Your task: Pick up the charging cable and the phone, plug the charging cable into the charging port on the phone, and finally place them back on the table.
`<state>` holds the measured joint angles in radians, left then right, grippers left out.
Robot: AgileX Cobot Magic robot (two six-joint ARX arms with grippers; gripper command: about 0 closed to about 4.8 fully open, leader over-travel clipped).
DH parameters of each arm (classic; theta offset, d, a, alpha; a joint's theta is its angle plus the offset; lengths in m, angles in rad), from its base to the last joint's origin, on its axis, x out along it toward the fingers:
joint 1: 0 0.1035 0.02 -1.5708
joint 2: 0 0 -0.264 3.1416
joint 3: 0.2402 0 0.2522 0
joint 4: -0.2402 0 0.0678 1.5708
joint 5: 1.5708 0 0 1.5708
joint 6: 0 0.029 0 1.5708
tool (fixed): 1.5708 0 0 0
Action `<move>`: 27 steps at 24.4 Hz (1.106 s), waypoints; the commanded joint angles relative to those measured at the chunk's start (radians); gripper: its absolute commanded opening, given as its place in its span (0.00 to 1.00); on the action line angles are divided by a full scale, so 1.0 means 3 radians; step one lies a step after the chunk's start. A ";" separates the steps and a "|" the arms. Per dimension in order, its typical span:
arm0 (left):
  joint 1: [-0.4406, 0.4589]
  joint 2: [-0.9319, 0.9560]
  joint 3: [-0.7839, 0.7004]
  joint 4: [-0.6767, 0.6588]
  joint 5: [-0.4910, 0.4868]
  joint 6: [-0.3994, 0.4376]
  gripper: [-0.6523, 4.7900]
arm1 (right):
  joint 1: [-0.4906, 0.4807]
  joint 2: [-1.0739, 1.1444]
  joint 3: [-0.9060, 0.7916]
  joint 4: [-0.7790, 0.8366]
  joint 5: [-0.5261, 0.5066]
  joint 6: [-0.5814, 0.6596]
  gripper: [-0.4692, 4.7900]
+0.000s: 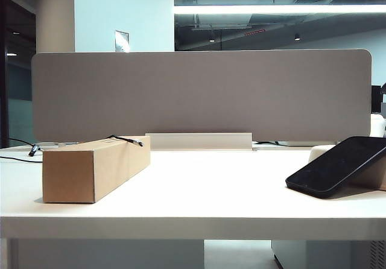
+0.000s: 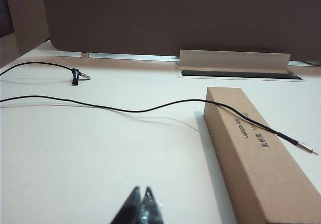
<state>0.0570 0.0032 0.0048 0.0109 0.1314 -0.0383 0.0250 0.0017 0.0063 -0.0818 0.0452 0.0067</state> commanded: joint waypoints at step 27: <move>0.0001 0.0005 0.0156 -0.0113 0.0088 0.0001 0.11 | -0.0003 0.0011 0.0207 -0.0045 -0.0071 0.0645 0.09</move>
<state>0.0570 0.0048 0.0368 -0.0208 0.1555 -0.0387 0.0250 0.0036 0.0441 -0.1078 0.0231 0.1555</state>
